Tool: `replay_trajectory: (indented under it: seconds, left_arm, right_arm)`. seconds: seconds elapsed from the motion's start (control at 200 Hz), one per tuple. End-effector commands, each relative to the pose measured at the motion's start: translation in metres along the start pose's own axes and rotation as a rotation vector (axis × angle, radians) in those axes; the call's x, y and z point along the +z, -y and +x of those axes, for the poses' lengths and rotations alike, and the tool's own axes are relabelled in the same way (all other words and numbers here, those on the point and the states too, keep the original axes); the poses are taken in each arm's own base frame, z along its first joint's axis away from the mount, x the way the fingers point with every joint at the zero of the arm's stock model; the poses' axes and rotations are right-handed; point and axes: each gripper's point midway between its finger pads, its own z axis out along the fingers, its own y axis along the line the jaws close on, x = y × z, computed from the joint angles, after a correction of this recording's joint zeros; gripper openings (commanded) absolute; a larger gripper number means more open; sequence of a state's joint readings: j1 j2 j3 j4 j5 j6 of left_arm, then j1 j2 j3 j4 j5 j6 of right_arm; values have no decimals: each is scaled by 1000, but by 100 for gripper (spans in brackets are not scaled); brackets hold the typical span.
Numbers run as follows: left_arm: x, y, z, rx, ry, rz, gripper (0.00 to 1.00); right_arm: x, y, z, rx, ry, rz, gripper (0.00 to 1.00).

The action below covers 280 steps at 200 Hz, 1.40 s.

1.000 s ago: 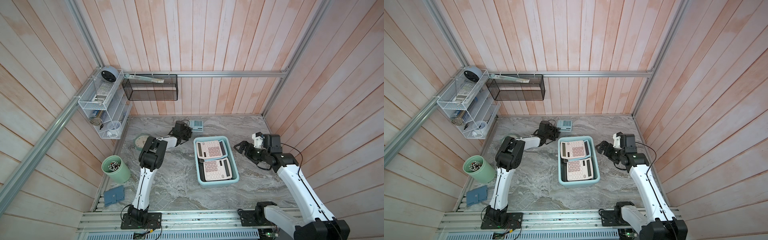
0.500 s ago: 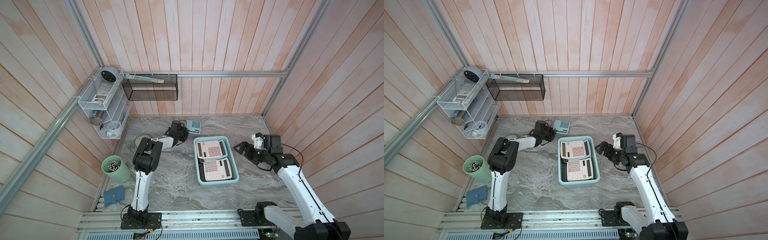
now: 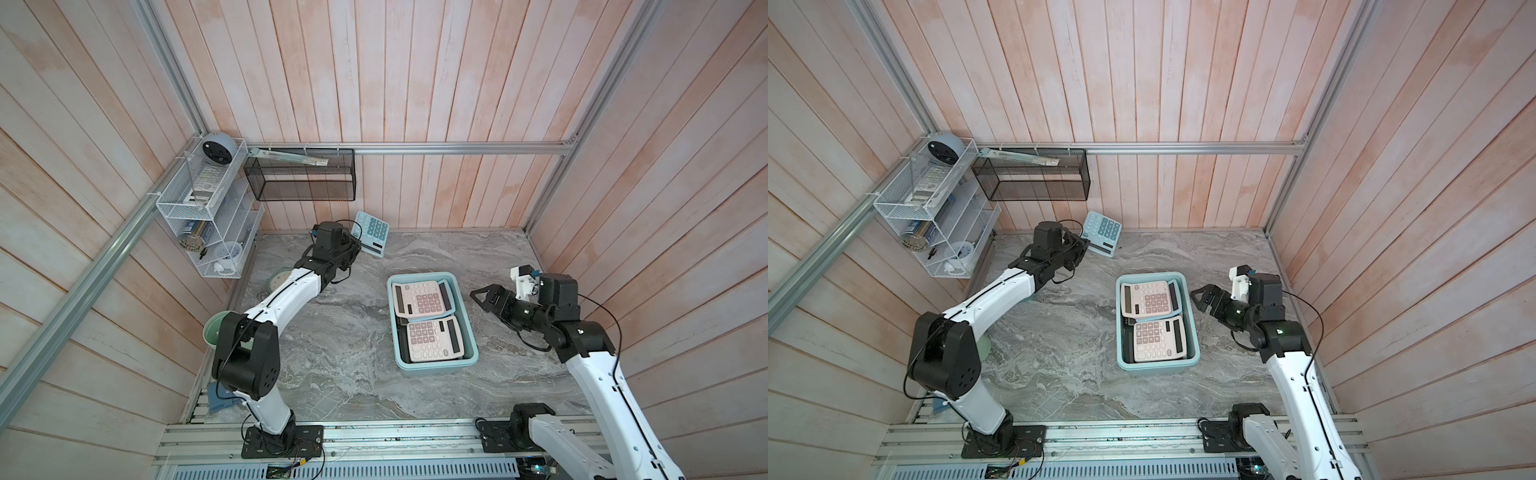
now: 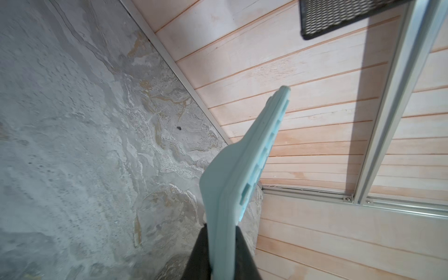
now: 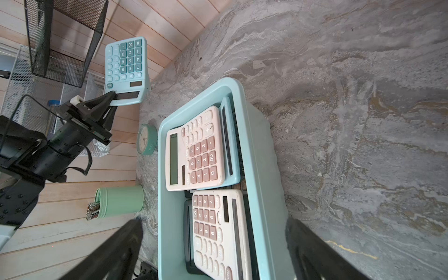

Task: Put the calculator in the storage box
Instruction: Pick up the calculator at the center of the board, then place the calculator in the storage box.

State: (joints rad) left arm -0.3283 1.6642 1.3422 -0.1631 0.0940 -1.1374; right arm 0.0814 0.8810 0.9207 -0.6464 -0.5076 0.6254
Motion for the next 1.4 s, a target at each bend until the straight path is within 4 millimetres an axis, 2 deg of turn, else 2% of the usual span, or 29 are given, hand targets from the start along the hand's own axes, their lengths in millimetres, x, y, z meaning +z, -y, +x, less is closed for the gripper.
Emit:
replay_trajectory:
  seconds: [0.0, 0.115, 0.27, 0.34, 0.55, 0.83, 1.04, 1.175, 1.395]
  left_arm:
    - [-41, 8, -6, 175, 22, -25, 0]
    - [-72, 23, 3, 254, -31, 14, 0]
    - [-99, 36, 35, 314, -192, 111, 0]
    - [-110, 37, 49, 330, -260, 147, 0]
    - [-140, 39, 76, 365, -382, 216, 0]
    - [-163, 36, 117, 409, -566, 294, 0]
    - [-174, 37, 160, 420, -725, 365, 0]
    - [-182, 36, 184, 441, -811, 394, 0]
    - [-187, 28, 204, 456, -889, 405, 0]
  right_arm:
    - [-5, -6, 3, -4, -5, -33, 98]
    - [-4, -5, 7, -16, -9, -38, 98]
    - [-1, -7, 10, -43, -21, -71, 98]
    - [1, -9, 11, -48, -27, -87, 98]
    - [9, -21, 15, -47, -77, -180, 95]
    - [7, -58, 20, -90, -141, -396, 84]
    - [14, -84, 40, -173, -220, -482, 73]
    - [23, -91, 54, -214, -287, -481, 67]
    - [23, -109, 70, -255, -360, -551, 61]
